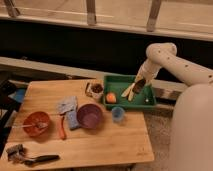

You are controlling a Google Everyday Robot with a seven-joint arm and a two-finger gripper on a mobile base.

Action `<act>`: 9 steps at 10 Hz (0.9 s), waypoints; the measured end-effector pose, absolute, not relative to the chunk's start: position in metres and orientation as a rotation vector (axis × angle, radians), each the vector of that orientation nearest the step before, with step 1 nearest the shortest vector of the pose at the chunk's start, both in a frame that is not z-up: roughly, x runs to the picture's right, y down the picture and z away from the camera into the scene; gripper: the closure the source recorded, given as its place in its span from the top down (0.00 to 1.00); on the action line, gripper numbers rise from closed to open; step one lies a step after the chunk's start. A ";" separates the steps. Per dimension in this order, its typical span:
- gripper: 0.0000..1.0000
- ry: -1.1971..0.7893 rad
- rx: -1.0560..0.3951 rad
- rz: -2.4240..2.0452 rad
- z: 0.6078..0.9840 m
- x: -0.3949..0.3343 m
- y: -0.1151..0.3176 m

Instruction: Place eraser in tray

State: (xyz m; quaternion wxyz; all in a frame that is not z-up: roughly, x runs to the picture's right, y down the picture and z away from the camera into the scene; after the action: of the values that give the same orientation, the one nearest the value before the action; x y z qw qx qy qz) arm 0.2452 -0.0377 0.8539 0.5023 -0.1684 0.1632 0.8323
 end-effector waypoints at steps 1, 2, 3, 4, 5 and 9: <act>0.10 0.414 -0.421 2.030 0.866 0.250 -0.027; 0.19 0.429 -0.436 2.042 0.876 0.251 -0.020; 0.31 0.438 -0.454 2.059 0.884 0.254 -0.013; 0.41 0.437 -0.465 2.080 0.887 0.258 -0.010; 0.52 0.427 -0.481 2.103 0.890 0.264 -0.009; 0.80 0.412 -0.560 2.139 0.900 0.270 0.004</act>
State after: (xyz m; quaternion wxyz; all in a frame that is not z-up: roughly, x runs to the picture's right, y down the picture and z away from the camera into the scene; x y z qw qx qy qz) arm 0.2704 0.0045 0.8998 0.4317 -0.2247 0.1651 0.8578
